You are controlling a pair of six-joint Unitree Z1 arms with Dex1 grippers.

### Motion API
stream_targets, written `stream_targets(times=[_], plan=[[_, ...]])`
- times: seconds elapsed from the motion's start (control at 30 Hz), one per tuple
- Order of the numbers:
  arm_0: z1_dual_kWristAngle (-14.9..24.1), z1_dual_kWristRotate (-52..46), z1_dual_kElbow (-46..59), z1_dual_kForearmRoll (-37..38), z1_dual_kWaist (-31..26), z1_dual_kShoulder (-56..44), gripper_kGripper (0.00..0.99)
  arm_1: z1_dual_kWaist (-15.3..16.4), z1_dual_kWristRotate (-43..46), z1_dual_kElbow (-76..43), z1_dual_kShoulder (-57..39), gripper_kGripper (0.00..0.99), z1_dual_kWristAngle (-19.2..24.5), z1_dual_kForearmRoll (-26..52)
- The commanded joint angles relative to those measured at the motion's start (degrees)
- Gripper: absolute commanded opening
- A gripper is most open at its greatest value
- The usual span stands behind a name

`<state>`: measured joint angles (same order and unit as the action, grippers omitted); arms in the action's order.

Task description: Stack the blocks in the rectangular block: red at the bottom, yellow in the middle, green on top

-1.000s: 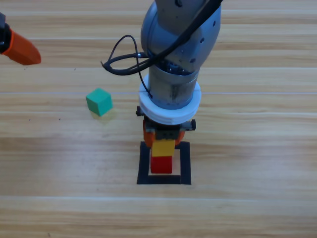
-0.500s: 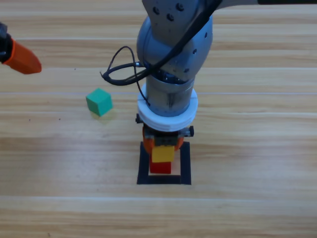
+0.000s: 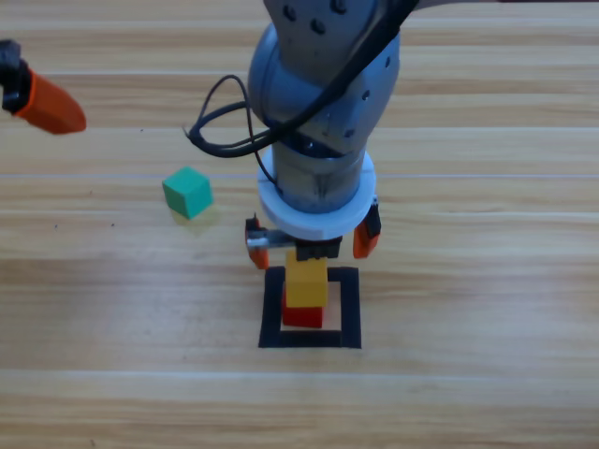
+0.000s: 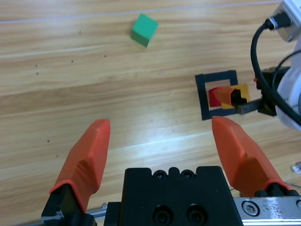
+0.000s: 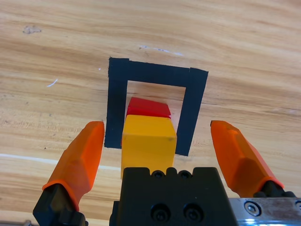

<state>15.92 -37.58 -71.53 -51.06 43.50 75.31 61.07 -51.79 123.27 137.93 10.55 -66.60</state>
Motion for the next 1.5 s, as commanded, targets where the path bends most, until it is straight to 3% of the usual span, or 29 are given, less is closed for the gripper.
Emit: stream_targets(times=[0.03, 0.23, 0.3, 0.4, 0.63, 0.9, 1.27, 1.5], plan=[[-2.47, 1.28, -5.29, 0.78, -5.18, 1.07, 0.925, 4.67, 2.83, -7.43, -14.53, 0.990, 4.74, 2.62], [-14.16, 2.95, -8.80, 2.10, -15.55, 9.94, 0.940, 4.32, 8.19, -40.12, -35.53, 0.990, 4.56, 28.63], [-17.50, 3.04, -9.07, 2.80, -18.54, 13.11, 0.940, 3.53, 9.25, -44.96, -39.22, 0.990, 4.56, 30.30], [-19.09, 2.60, -11.88, 2.80, -20.82, 20.23, 0.942, 2.65, 10.04, -50.41, -42.65, 0.990, 4.39, 32.06], [-17.50, -1.00, -21.81, -0.62, -21.09, 37.45, 0.942, 0.89, 10.65, -55.77, -40.89, 0.990, 3.51, 34.78], [-13.46, -12.16, -31.21, -5.37, -17.75, 50.99, 0.940, 0.89, 12.15, -56.29, -40.72, 0.990, 2.19, 34.78], [-11.97, -23.50, -34.82, -5.99, -12.47, 57.32, 0.950, 0.19, 12.94, -57.26, -40.28, 0.990, 1.66, 35.84], [-9.95, -27.02, -35.43, -5.99, -12.04, 57.14, 0.950, 0.19, 13.03, -57.26, -40.02, 0.990, 1.66, 35.84]])
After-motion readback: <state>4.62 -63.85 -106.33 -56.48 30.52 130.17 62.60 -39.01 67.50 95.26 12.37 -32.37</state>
